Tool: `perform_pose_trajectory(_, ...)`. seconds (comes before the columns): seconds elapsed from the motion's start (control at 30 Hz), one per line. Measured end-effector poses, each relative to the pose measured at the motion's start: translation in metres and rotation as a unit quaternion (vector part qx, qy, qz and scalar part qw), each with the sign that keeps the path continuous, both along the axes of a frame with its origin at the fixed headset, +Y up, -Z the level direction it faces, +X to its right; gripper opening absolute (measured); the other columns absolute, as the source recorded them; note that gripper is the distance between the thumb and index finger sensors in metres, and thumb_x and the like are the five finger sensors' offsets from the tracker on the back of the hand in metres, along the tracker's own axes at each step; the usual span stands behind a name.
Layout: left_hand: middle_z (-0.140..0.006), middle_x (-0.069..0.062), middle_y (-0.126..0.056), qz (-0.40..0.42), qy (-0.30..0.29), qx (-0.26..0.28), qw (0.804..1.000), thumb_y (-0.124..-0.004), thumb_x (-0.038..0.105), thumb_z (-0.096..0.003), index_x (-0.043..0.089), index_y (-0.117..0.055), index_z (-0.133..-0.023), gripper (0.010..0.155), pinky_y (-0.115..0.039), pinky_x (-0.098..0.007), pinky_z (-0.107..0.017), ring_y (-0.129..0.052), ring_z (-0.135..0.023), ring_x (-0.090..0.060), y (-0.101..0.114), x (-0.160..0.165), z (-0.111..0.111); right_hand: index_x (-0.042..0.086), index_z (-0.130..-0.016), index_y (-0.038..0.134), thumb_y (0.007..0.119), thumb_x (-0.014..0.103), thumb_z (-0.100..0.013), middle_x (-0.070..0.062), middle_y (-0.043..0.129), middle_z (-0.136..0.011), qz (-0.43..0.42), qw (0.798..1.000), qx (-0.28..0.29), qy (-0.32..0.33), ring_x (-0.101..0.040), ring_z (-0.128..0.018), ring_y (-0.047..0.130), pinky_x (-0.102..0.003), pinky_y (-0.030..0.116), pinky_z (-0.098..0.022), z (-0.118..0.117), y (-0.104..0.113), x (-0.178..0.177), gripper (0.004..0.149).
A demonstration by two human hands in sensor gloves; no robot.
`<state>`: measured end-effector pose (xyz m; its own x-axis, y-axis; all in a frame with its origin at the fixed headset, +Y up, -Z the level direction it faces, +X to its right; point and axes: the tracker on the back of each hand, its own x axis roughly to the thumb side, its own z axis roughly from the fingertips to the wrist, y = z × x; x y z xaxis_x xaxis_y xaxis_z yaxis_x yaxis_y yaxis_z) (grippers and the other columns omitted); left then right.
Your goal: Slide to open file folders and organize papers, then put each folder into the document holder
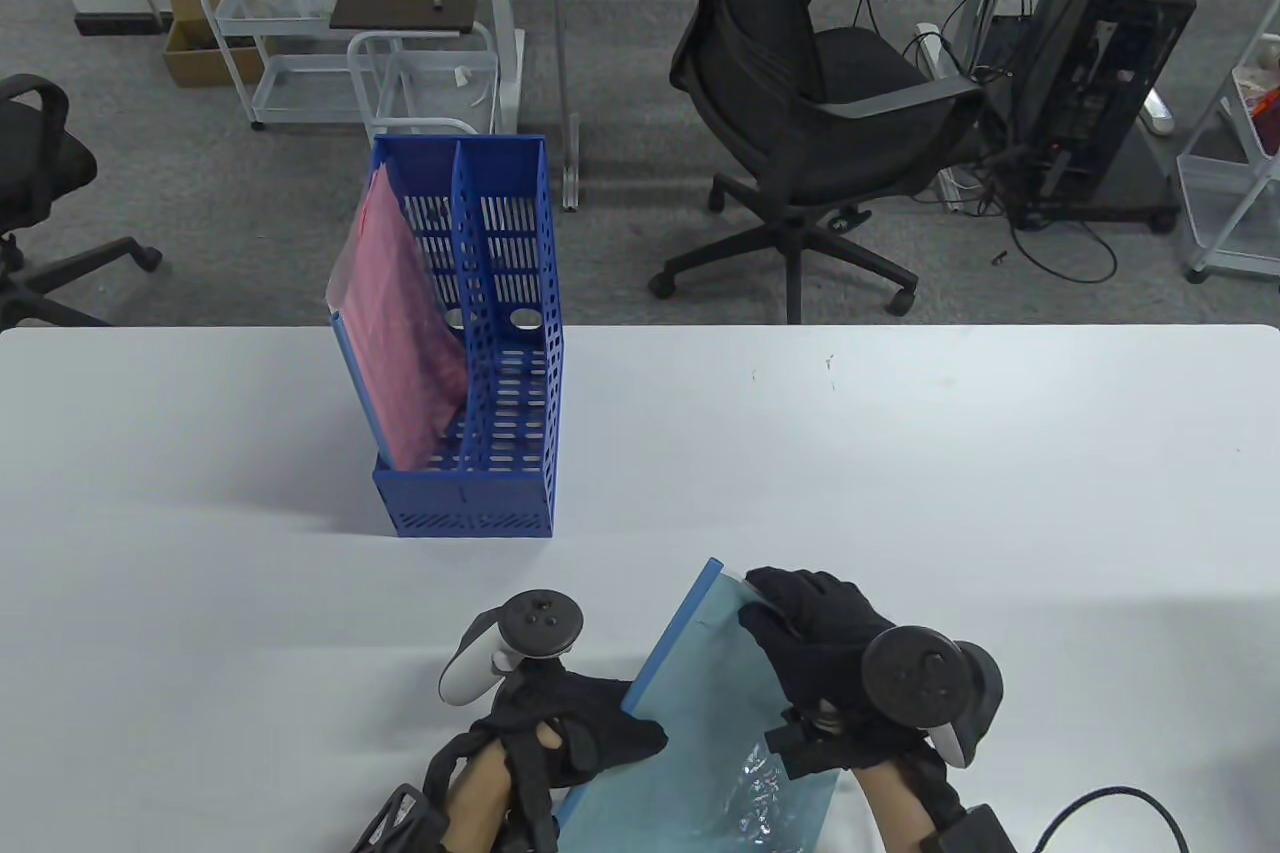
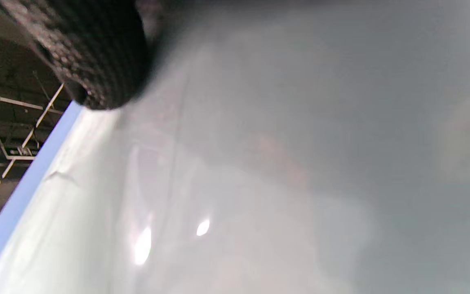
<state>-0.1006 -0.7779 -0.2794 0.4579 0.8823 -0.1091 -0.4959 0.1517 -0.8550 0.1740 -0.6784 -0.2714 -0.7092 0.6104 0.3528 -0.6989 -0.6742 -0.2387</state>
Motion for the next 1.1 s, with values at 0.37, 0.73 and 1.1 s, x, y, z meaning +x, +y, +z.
perform_pose_trajectory(0.37,-0.105,-0.01,-0.082,0.193,0.325,0.194,0.905,-0.078,0.027,-0.0505,0.038,-0.071,-0.105,0.056,-0.087,-0.05,-0.063,-0.096,-0.088,-0.038,0.056,-0.086,-0.004,0.024,-0.105,0.024,0.074,0.067,-0.035,-0.013,0.02,-0.116,0.114,0.975,-0.178,-0.07,-0.052,-0.105,0.031,-0.07,0.036,-0.072,-0.019,-0.033,0.036,0.096)
perform_pose_trajectory(0.73,-0.106,-0.001,-0.079,0.23,0.554,0.443,0.666,-0.076,0.03,-0.049,0.045,-0.068,-0.103,0.056,-0.082,-0.044,-0.07,-0.093,-0.095,-0.028,0.131,-0.136,-0.002,0.025,-0.103,0.02,0.072,0.069,-0.033,-0.012,0.017,-0.115,0.29,0.929,-0.226,-0.03,-0.049,-0.105,0.026,-0.065,0.032,-0.073,-0.026,-0.076,-0.006,0.098)
perform_pose_trajectory(1.1,-0.109,0.003,-0.074,0.206,0.592,0.441,0.643,-0.075,0.032,-0.0497,0.048,-0.065,-0.102,0.056,-0.077,-0.042,-0.074,-0.087,-0.1,-0.024,0.141,-0.121,-0.051,0.025,-0.103,0.02,0.071,0.069,-0.033,-0.011,0.017,-0.115,0.324,0.92,-0.221,-0.018,-0.048,-0.105,0.025,-0.064,0.031,-0.074,-0.024,-0.085,-0.018,0.097)
